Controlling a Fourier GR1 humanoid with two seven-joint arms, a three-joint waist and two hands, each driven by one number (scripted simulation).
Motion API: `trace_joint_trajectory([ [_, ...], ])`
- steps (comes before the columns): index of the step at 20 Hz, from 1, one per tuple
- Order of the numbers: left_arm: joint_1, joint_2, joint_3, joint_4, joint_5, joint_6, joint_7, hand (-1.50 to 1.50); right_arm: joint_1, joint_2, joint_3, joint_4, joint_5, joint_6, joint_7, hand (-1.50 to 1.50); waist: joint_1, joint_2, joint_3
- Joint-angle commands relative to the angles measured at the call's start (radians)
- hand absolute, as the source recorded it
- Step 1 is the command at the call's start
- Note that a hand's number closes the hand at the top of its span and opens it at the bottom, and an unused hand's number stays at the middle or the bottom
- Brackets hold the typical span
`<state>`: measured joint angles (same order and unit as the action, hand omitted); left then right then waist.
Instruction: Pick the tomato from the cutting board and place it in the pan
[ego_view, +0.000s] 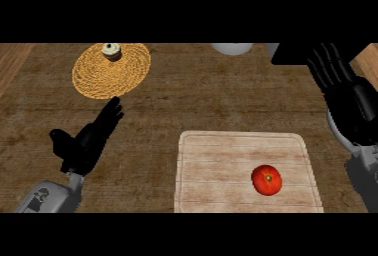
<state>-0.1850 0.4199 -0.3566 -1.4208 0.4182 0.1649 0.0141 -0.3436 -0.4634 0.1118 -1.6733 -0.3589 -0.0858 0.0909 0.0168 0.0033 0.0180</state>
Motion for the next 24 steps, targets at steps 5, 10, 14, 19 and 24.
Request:
trace_joint_trajectory([
  [5, 0.151, -0.086, 0.114, 0.053, 0.05, 0.198, 0.038, 0.0, 0.285, 0.089, 0.01, -0.072, -0.004, -0.09, 0.004, 1.5, -0.03, -0.009, -0.017],
  [10, 0.229, -0.122, 0.128, 0.049, 0.073, 0.215, -0.006, 0.0, 0.48, 0.053, 0.132, -0.16, 0.426, -0.334, -0.135, -1.5, -0.075, -0.028, -0.022],
  [14, 0.263, -0.119, 0.149, 0.032, 0.087, 0.215, -0.014, 0.0, 0.707, 0.151, 0.277, -0.25, 0.617, -0.511, -0.227, -1.5, -0.079, -0.024, -0.02],
  [19, 0.253, -0.151, 0.122, 0.049, 0.068, 0.213, -0.024, 0.0, 0.871, 0.172, 0.415, -0.336, 0.95, -0.686, -0.096, -1.5, -0.055, -0.01, -0.024],
  [24, 0.24, -0.159, 0.105, -0.012, 0.041, 0.244, 0.004, 0.0, 0.871, 0.25, 0.413, -0.411, 1.258, -0.627, 0.224, -1.5, -0.021, -0.003, -0.022],
])
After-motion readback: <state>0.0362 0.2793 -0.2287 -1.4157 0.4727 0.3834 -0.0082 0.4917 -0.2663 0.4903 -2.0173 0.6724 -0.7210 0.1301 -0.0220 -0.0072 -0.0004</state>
